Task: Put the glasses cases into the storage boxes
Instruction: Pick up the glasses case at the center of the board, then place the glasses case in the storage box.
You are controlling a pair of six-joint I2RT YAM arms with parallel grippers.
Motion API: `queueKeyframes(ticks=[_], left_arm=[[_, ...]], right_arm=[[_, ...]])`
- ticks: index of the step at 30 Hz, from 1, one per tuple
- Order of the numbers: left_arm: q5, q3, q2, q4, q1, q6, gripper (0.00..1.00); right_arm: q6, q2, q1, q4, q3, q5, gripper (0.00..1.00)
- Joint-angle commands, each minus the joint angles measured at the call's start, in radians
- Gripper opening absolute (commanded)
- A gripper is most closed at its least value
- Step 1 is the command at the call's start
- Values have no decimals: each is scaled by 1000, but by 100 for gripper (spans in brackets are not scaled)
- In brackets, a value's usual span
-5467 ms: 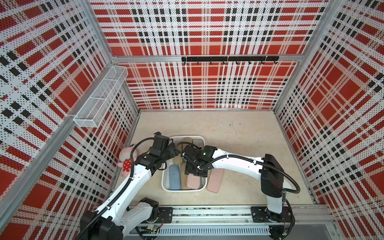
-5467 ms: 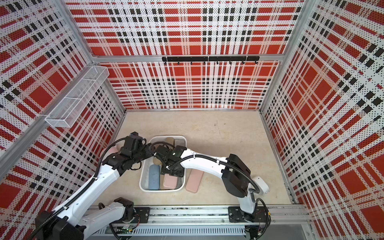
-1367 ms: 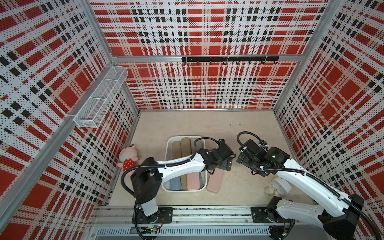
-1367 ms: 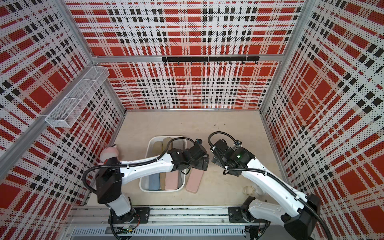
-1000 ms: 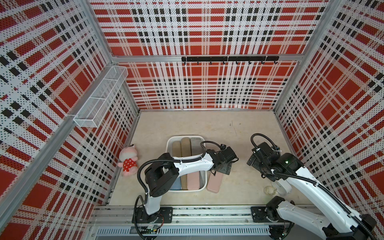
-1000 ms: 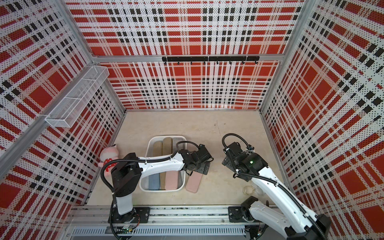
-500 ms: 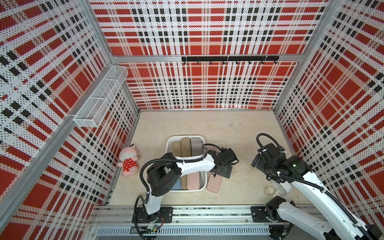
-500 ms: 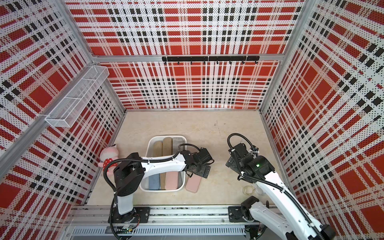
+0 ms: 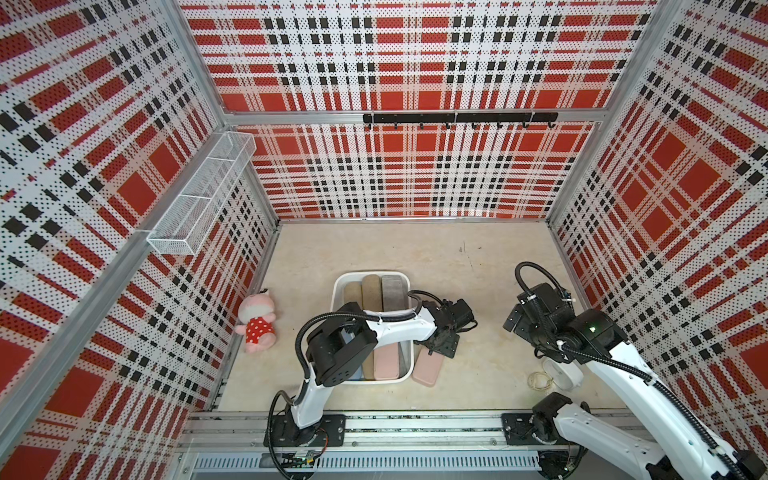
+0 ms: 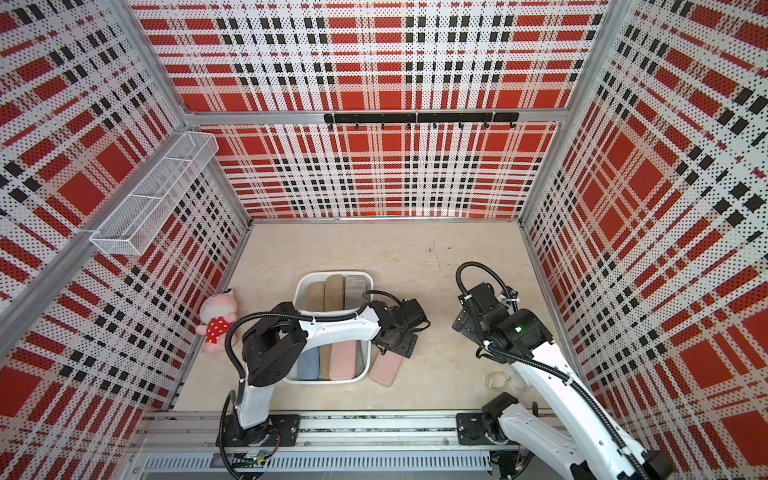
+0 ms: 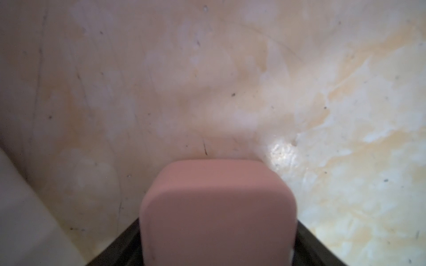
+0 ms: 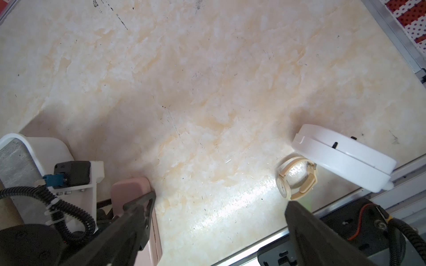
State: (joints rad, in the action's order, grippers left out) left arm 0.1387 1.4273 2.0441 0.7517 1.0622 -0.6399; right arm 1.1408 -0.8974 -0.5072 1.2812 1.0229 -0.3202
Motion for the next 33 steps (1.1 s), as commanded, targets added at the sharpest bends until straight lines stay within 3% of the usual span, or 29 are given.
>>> queueKeyframes(ticks=[1,10,13,18,24,27,33], left_arm=[[0,37,37,68,10,13,75],[23,320,-5,178,17,-12,68],[54,352,-77,226,-3,-31,67],[66,140,-337,251,-112,-59,67],[-32,-213,-694,242,-395,-30,69],[-77,-321,-780,254,-487,23,69],[-118,-471,-867,268,-533,63,68]], right_arm=[[-6,9,10,14,33,-34,98],[-38,-2,13,38,93,-80,97],[-59,-24,15,33,113,-82,97],[-103,-78,15,14,151,-74,97],[-129,-135,15,-28,175,-28,95],[-128,-152,15,-32,184,-19,95],[-112,-163,15,-39,179,7,93]])
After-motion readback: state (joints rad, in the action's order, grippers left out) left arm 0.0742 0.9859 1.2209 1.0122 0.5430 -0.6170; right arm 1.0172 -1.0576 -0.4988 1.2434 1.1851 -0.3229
